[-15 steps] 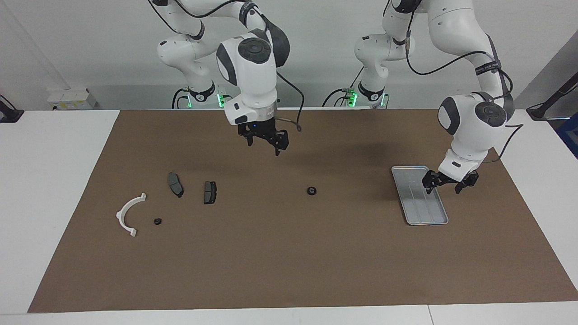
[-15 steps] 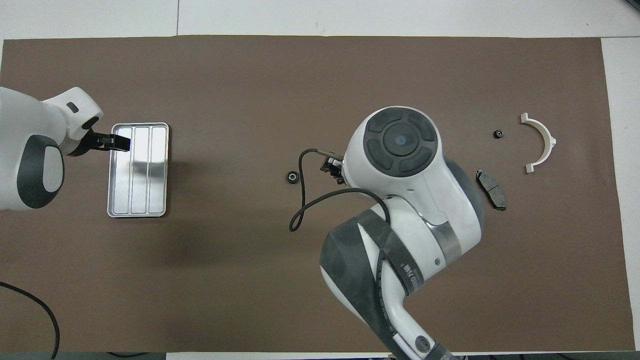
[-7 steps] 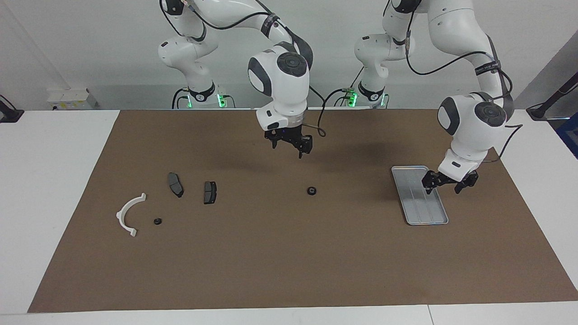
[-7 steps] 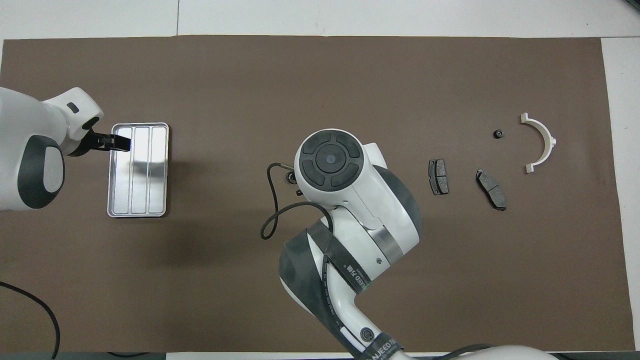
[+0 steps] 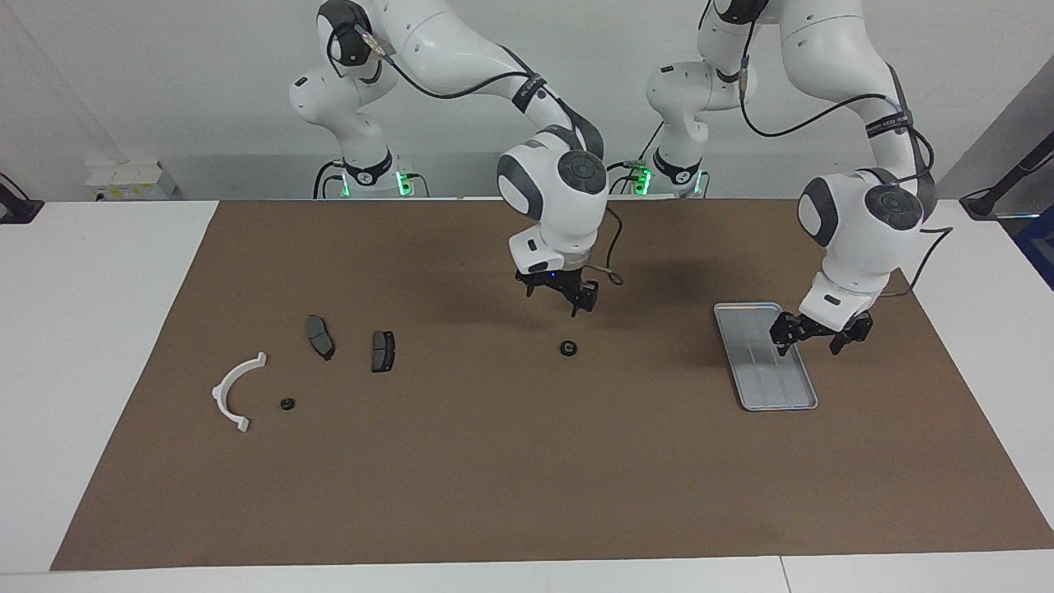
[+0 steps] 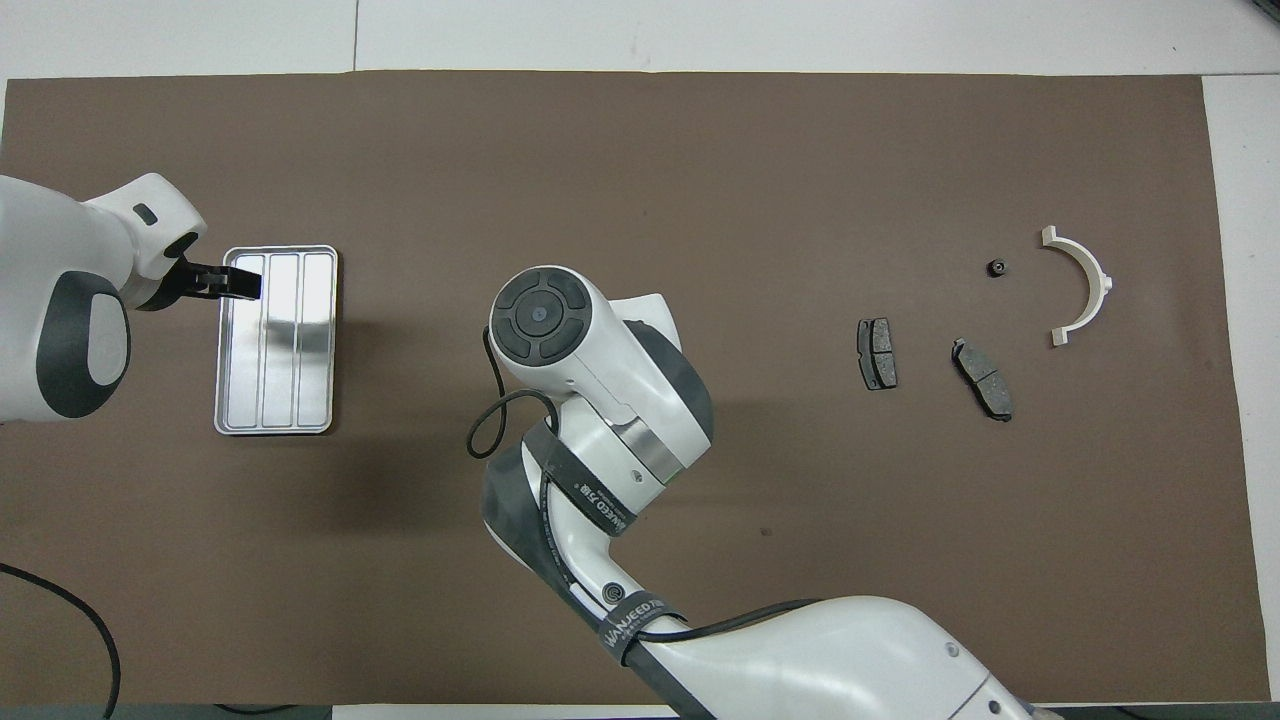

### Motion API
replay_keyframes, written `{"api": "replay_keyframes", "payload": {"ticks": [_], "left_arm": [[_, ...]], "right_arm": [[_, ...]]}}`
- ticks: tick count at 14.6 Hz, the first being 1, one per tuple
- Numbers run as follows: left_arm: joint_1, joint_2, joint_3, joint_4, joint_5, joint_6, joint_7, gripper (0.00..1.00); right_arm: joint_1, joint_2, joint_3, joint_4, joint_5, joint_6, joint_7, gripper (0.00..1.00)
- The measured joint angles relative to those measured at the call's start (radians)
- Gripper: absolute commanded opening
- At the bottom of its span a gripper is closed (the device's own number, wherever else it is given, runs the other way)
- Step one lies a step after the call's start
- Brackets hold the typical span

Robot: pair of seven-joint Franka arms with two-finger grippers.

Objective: Place bearing gear from tray to pile

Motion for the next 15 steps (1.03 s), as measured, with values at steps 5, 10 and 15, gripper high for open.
{"api": "replay_keyframes", "payload": {"ticks": [5, 10, 15], "left_arm": [[-0.004, 0.0, 0.0, -0.001, -0.001, 0.0, -0.004, 1.0], [-0.009, 0.0, 0.0, -0.001, -0.001, 0.001, -0.009, 1.0], [-0.008, 0.0, 0.002, -0.001, -0.001, 0.001, -0.009, 1.0]], "right_arm": [[-0.005, 0.088, -0.007, 0.076, 0.0, 0.084, 0.016, 1.0], [-0.006, 0.122, -0.009, 0.078, -0.022, 0.158, 0.016, 1.0], [-0.009, 0.146, -0.009, 0.065, -0.027, 0.204, 0.016, 0.99]]}}
